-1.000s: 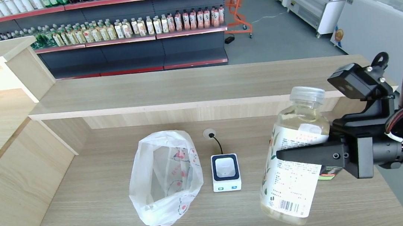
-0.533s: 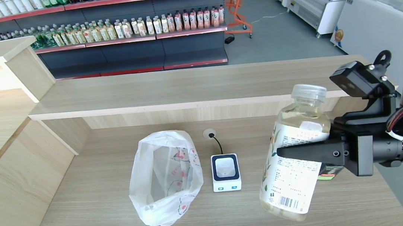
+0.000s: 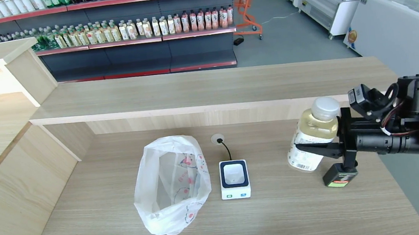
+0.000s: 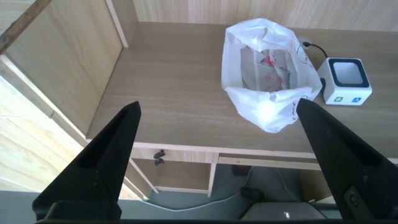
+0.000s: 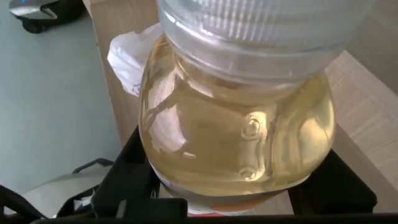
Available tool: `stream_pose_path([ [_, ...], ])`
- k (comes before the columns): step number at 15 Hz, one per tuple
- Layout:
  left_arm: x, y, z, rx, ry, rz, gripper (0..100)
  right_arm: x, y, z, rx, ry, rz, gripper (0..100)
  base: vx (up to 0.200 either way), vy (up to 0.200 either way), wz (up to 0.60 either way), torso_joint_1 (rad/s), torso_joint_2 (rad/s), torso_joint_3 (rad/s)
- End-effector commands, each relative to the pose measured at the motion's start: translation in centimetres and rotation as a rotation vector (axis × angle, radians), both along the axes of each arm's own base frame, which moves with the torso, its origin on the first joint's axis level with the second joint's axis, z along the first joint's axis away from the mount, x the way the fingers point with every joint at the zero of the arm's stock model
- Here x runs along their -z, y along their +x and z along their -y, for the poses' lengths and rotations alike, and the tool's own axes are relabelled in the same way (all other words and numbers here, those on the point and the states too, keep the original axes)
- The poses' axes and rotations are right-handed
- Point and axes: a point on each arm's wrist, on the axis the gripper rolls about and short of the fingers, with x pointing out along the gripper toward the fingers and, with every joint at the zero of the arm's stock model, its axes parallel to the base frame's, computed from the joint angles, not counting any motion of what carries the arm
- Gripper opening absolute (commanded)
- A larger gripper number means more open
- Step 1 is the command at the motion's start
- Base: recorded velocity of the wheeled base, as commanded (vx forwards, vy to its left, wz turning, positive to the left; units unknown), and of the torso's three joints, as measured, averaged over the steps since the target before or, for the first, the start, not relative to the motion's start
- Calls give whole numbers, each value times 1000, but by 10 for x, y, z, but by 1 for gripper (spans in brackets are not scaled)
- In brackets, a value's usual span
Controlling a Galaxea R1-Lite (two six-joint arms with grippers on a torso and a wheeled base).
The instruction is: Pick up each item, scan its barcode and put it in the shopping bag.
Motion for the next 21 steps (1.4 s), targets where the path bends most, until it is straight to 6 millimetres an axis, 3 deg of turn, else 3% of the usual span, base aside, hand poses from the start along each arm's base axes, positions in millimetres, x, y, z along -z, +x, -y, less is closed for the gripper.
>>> stream_pose_path([
  [1,0,0,0,0,0,-1,100,53,42,-4,-12,-40,69,0,0,0,0,0,0,0],
  [4,0,0,0,0,0,-1,100,86,56,-31,-82,-40,179,0,0,0,0,0,0,0],
  [9,0,0,0,0,0,-1,100,120,66,-37,-194,-69,337,0,0,0,0,0,0,0],
  [16,0,0,0,0,0,-1,100,132,97,-73,-282,-42,482,0,0,0,0,0,0,0],
  [21,0,0,0,0,0,-1,100,159,101,-87,-312,-38,509,0,0,0,0,0,0,0],
])
